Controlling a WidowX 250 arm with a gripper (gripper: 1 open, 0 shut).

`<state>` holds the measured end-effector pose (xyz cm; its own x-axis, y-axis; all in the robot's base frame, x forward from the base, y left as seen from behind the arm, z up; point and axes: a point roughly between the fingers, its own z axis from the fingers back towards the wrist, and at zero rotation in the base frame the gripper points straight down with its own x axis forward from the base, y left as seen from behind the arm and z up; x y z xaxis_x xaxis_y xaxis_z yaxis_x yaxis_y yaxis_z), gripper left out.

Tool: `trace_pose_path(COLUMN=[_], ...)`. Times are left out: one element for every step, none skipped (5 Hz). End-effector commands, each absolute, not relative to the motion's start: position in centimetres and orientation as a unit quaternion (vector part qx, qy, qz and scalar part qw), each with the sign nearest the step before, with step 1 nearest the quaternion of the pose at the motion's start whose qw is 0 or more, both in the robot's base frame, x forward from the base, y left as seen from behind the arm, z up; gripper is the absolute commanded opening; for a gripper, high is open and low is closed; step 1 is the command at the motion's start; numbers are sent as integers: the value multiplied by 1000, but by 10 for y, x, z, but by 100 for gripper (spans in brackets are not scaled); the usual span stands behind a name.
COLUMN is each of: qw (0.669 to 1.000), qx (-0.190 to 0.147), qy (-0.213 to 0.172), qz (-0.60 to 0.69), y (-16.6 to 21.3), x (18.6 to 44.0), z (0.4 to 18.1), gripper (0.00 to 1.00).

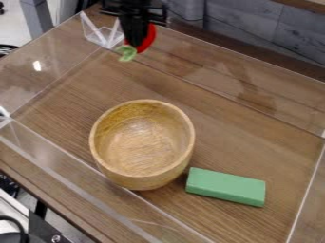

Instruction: Move the red fruit to the right

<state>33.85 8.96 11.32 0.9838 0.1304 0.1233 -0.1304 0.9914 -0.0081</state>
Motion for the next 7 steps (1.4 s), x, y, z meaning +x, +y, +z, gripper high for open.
trace_pose_path(qw=[994,995,996,997,998,998,999], qx=[-2,-10,-15,-16,-19,-21,-23], qy=[-97,-93,-88,-77,-61,-53,-43], qz=[55,32,9,-5,-8,-15,-20], y=[62,23,-20,-54,-75,-84,-88], x=[341,342,342,343,343,340,337], z=[137,130,121,105,88,71,56], gripper=[0,0,0,0,0,0,0])
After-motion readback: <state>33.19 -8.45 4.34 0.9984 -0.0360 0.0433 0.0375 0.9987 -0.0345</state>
